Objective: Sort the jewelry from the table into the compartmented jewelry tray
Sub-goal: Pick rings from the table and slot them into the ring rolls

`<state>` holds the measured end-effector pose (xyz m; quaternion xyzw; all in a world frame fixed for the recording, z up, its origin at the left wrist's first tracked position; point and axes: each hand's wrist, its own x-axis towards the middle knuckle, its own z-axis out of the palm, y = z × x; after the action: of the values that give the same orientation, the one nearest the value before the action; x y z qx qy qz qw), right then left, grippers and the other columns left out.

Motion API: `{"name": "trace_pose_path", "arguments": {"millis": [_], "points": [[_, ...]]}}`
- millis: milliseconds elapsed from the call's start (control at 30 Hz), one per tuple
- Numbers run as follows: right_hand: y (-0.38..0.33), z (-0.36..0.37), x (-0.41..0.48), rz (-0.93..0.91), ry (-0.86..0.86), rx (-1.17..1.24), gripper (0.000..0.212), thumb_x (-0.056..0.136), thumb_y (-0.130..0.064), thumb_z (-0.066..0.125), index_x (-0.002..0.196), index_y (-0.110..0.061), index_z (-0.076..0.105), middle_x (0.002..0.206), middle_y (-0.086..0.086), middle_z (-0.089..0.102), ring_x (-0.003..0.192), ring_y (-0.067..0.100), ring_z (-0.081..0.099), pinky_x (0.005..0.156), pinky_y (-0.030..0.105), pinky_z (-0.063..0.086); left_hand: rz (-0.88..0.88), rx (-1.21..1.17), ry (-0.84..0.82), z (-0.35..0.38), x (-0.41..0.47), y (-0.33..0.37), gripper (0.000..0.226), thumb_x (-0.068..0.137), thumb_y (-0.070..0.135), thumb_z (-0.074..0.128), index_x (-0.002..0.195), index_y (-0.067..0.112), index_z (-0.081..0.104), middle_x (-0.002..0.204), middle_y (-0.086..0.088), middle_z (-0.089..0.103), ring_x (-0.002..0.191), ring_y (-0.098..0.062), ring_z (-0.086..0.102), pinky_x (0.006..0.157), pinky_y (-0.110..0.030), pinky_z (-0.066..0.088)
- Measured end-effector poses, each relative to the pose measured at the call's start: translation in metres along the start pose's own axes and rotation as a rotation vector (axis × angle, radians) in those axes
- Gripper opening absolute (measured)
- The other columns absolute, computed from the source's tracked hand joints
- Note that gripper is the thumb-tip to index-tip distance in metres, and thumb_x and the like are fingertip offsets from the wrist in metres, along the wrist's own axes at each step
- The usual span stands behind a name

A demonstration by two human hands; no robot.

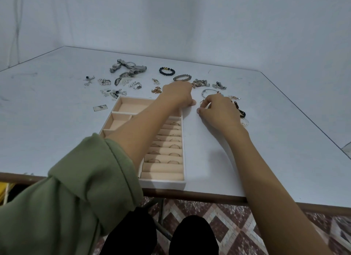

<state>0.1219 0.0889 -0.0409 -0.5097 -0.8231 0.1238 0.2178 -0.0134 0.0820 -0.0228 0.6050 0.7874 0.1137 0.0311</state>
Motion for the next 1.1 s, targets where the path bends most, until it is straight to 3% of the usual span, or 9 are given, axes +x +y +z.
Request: {"name": "trace_pose_path", "arguments": {"millis": [100, 167, 300, 467, 567, 800, 867, 1000, 1100], "points": [[0.0, 0.001, 0.003, 0.037, -0.048, 0.033, 0.016, 0.08, -0.021, 0.06, 0.093, -0.014, 0.065, 0.095, 0.005, 0.066, 0.092, 0.027, 0.061, 0.065, 0.028, 0.038, -0.003, -0.078, 0.048, 0.002, -0.001, -0.002, 0.026, 0.086, 0.035, 0.064, 0.107, 0.019, 0.065, 0.116, 0.0, 0.064, 0.107, -0.023, 0.058, 0.086, -0.034, 0.043], [0.0, 0.0, 0.003, 0.045, -0.083, 0.056, 0.012, 0.073, -0.019, 0.062, 0.078, -0.009, 0.064, 0.082, 0.007, 0.066, 0.082, 0.028, 0.062, 0.062, 0.029, 0.04, 0.037, -0.08, 0.116, 0.003, -0.003, -0.002, 0.021, 0.085, 0.032, 0.065, 0.103, 0.023, 0.064, 0.115, 0.001, 0.063, 0.109, -0.022, 0.057, 0.084, -0.032, 0.04], [-0.002, -0.004, 0.002, 0.027, -0.126, 0.051, 0.019, 0.069, -0.025, 0.067, 0.065, -0.014, 0.052, 0.058, -0.001, 0.05, 0.064, 0.022, 0.051, 0.058, 0.029, 0.036, 0.109, -0.102, 0.195, 0.002, -0.007, -0.003, 0.013, 0.083, 0.03, 0.065, 0.095, 0.026, 0.061, 0.107, 0.004, 0.063, 0.105, -0.019, 0.056, 0.077, -0.03, 0.036], [-0.002, -0.009, -0.001, -0.002, -0.196, -0.009, 0.019, 0.072, -0.028, 0.066, 0.067, -0.015, 0.054, 0.058, -0.002, 0.048, 0.062, 0.02, 0.047, 0.06, 0.029, 0.036, 0.128, -0.216, 0.219, -0.007, -0.017, -0.019, 0.011, 0.082, 0.033, 0.067, 0.088, 0.028, 0.059, 0.087, 0.012, 0.062, 0.088, -0.009, 0.047, 0.073, -0.029, 0.032], [-0.003, -0.011, -0.001, -0.012, -0.239, -0.033, 0.019, 0.074, -0.028, 0.065, 0.064, -0.015, 0.055, 0.054, -0.002, 0.046, 0.062, 0.02, 0.047, 0.059, 0.029, 0.036, 0.122, -0.25, 0.221, -0.013, -0.025, -0.032, 0.012, 0.079, 0.035, 0.068, 0.08, 0.032, 0.057, 0.077, 0.016, 0.059, 0.085, -0.009, 0.051, 0.072, -0.029, 0.035], [-0.001, -0.009, 0.001, -0.027, -0.264, 0.005, 0.039, 0.074, -0.02, 0.061, 0.046, -0.017, 0.034, 0.039, -0.005, 0.03, 0.051, 0.019, 0.033, 0.056, 0.028, 0.03, 0.183, -0.44, 0.27, -0.037, -0.055, -0.046, 0.019, 0.072, 0.042, 0.076, 0.073, 0.033, 0.059, 0.071, 0.011, 0.063, 0.066, -0.002, 0.053, 0.075, -0.033, 0.047], [-0.001, -0.008, 0.0, -0.044, -0.263, 0.014, 0.033, 0.073, -0.017, 0.06, 0.047, -0.017, 0.039, 0.043, -0.005, 0.036, 0.054, 0.018, 0.037, 0.058, 0.028, 0.033, 0.211, -0.477, 0.273, -0.043, -0.068, -0.046, 0.02, 0.07, 0.043, 0.076, 0.072, 0.033, 0.059, 0.068, 0.012, 0.063, 0.071, -0.011, 0.059, 0.078, -0.036, 0.049], [-0.001, -0.01, -0.004, -0.066, -0.19, 0.062, 0.006, 0.074, -0.014, 0.061, 0.073, -0.012, 0.056, 0.074, 0.002, 0.051, 0.071, 0.018, 0.046, 0.067, 0.032, 0.039, 0.246, -0.543, 0.262, -0.051, -0.095, -0.049, 0.017, 0.072, 0.037, 0.077, 0.075, 0.03, 0.062, 0.067, 0.01, 0.062, 0.073, -0.02, 0.062, 0.076, -0.031, 0.048], [0.001, -0.012, -0.005, -0.051, -0.161, 0.03, 0.016, 0.075, -0.016, 0.06, 0.084, -0.005, 0.067, 0.073, -0.003, 0.06, 0.076, 0.02, 0.059, 0.07, 0.033, 0.049, 0.25, -0.603, 0.241, -0.052, -0.114, -0.051, 0.017, 0.075, 0.028, 0.079, 0.08, 0.02, 0.065, 0.068, 0.007, 0.062, 0.069, -0.014, 0.057, 0.066, -0.019, 0.043]]}}
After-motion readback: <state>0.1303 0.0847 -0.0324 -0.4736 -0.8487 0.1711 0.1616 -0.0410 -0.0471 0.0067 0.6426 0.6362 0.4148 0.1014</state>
